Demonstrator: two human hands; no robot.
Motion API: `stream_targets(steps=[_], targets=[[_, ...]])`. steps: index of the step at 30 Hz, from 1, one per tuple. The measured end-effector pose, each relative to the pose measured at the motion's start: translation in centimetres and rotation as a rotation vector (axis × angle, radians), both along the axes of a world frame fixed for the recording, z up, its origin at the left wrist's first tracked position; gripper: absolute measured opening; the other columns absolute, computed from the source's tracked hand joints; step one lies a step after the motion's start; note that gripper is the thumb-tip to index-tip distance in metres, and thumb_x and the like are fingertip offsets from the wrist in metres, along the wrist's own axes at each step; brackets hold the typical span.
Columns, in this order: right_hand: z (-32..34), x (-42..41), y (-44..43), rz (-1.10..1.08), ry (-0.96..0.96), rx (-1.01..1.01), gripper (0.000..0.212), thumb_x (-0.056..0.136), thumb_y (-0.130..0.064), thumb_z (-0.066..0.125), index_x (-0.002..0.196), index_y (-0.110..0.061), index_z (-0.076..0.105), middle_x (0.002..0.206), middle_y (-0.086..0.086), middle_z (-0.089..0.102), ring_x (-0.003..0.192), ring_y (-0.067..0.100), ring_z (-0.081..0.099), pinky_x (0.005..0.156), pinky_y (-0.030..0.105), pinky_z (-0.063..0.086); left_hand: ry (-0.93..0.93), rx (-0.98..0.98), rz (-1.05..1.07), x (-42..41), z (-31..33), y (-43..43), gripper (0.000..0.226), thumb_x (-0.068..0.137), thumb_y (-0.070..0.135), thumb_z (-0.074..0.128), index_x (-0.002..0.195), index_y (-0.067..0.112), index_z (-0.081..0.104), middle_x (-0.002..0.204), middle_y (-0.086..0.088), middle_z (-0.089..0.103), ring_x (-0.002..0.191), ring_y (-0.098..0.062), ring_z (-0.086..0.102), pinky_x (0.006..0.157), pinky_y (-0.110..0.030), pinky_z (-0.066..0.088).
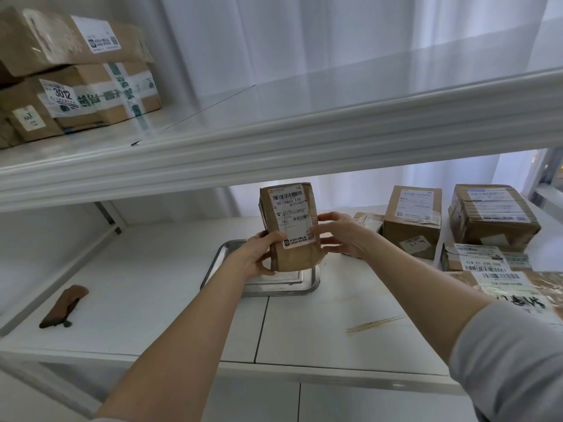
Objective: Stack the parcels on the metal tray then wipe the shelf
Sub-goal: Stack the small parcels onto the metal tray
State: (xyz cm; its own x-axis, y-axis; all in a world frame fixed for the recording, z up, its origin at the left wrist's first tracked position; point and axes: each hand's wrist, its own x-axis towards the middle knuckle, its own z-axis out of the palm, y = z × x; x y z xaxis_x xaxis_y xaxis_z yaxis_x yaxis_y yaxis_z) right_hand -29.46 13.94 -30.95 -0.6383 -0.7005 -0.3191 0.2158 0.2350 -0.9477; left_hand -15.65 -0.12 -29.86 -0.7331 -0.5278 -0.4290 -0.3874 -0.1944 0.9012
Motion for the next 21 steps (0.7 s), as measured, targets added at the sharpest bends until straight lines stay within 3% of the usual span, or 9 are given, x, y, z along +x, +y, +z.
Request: stream_targets(steps=[3, 7, 10, 14, 18, 21], targets=[[-0.2, -0.1, 0.1, -0.009, -0.023, -0.004, 0.072, 0.075, -0.035, 0.080, 0.135, -0.014, 0.046, 0.122, 0.006, 0.062, 0.109, 0.025, 0.060, 0.096, 0.041, 0.051, 0.057, 0.069, -0.015, 0.6, -0.3, -0.2, 0.028, 0.085, 0.016, 0.063, 0.113, 0.020, 0.059, 0.116, -0.007, 0.065, 0.111, -0.024, 0.057, 0.079, -0.049, 0.052], [-0.4, -0.3, 0.6, 0.054, -0.071, -0.001, 0.069, 0.069, -0.051, 0.076, 0.122, -0.012, 0.056, 0.122, 0.011, 0.062, 0.110, 0.027, 0.062, 0.098, 0.042, 0.050, 0.107, 0.194, 0.042, 1.4, -0.5, -0.9, 0.022, 0.085, 0.029, 0.056, 0.104, 0.018, 0.061, 0.102, -0.010, 0.067, 0.098, -0.032, 0.060, 0.099, -0.060, 0.040], [-0.4, -0.1, 0.7, 0.085, -0.109, 0.002, 0.050, 0.075, -0.048, 0.074, 0.107, -0.011, 0.064, 0.107, 0.010, 0.068, 0.099, 0.025, 0.066, 0.098, 0.041, 0.051, 0.142, 0.286, 0.072, 1.8, -0.4, -1.2, 0.023, 0.085, 0.034, 0.053, 0.101, 0.020, 0.062, 0.098, -0.011, 0.068, 0.097, -0.034, 0.060, 0.101, -0.064, 0.035], [-0.3, 0.6, 0.2, 0.100, -0.170, -0.045, 0.036, 0.082, -0.044, 0.071, 0.098, -0.013, 0.064, 0.088, 0.003, 0.069, 0.079, 0.017, 0.066, 0.076, 0.031, 0.057, 0.168, 0.345, 0.085, 2.2, -0.2, -1.1, 0.025, 0.084, 0.035, 0.051, 0.100, 0.019, 0.062, 0.096, -0.012, 0.069, 0.094, -0.034, 0.061, 0.092, -0.060, 0.043], [0.1, 1.0, 0.0, 0.088, -0.211, -0.110, 0.031, 0.086, -0.035, 0.068, 0.103, -0.010, 0.063, 0.095, 0.003, 0.068, 0.079, 0.014, 0.067, 0.064, 0.026, 0.060, 0.191, 0.339, 0.114, 2.2, -0.4, -1.4, 0.027, 0.086, 0.032, 0.050, 0.106, 0.019, 0.062, 0.097, -0.009, 0.068, 0.086, -0.030, 0.063, 0.081, -0.049, 0.051], [-0.1, 1.0, -0.1, 0.075, -0.186, -0.142, 0.040, 0.086, -0.029, 0.069, 0.118, -0.006, 0.061, 0.104, 0.006, 0.068, 0.089, 0.018, 0.068, 0.071, 0.029, 0.061, 0.171, 0.113, 0.221, 1.6, -0.5, -1.5, 0.032, 0.091, 0.023, 0.054, 0.121, 0.015, 0.059, 0.099, -0.009, 0.069, 0.076, -0.023, 0.065, 0.066, -0.035, 0.054]])
